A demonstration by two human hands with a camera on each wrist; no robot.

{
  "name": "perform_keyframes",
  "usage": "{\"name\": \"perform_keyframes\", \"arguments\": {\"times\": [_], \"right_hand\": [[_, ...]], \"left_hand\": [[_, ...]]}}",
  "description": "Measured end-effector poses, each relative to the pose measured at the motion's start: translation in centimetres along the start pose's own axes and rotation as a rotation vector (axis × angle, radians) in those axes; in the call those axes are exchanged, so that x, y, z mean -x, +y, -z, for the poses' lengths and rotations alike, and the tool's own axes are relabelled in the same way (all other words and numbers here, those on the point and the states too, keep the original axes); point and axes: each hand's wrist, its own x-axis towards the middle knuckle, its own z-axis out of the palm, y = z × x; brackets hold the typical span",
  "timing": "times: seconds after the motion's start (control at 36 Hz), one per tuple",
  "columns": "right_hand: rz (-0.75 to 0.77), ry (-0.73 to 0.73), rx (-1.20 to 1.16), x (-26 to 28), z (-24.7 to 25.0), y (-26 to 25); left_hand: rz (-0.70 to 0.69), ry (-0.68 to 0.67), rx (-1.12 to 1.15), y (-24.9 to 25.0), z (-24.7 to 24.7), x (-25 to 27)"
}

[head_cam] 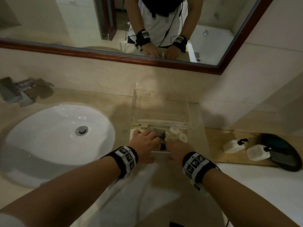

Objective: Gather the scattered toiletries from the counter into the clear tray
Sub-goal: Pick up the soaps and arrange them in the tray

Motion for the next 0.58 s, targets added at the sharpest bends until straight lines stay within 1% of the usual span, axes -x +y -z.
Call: {"name": "perform_keyframes", "arguments": {"times": [0.08, 0.11, 0.17, 0.25, 0.31, 0.39, 0.58], "right_hand": [[0.008, 0.018, -0.015, -0.5, -0.1, 0.1], [0.025, 0.042, -0.019, -0.5, -0.3, 0.0], [0.062, 0.146, 0.007, -0.5, -0.8, 0.1], [0.039, 0.208, 0.022, -0.3, -1.3, 0.6], [0.036, 0.218, 0.003, -0.4, -1.1, 0.7], [0.05, 0.194, -0.04, -0.5, -0.9, 0.9], [0.026, 0.195, -0.024, -1.0, -1.3, 1.4]], "left_hand": [[0.085, -0.004, 0.021, -0.6, -0.3, 0.1], [0.11, -0.015, 0.039, -0.8, -0.5, 0.1], [0.131, -0.026, 0.055, -1.1, -0.7, -0.1], [0.139, -0.038, 0.05, -1.3, -1.0, -0.4], [0.14, -0.04, 0.043, -1.4, -1.1, -0.7], [0.138, -0.04, 0.057, -1.5, -1.1, -1.3], [0.15, -0.029, 0.107, -1.6, -1.1, -1.7]]}}
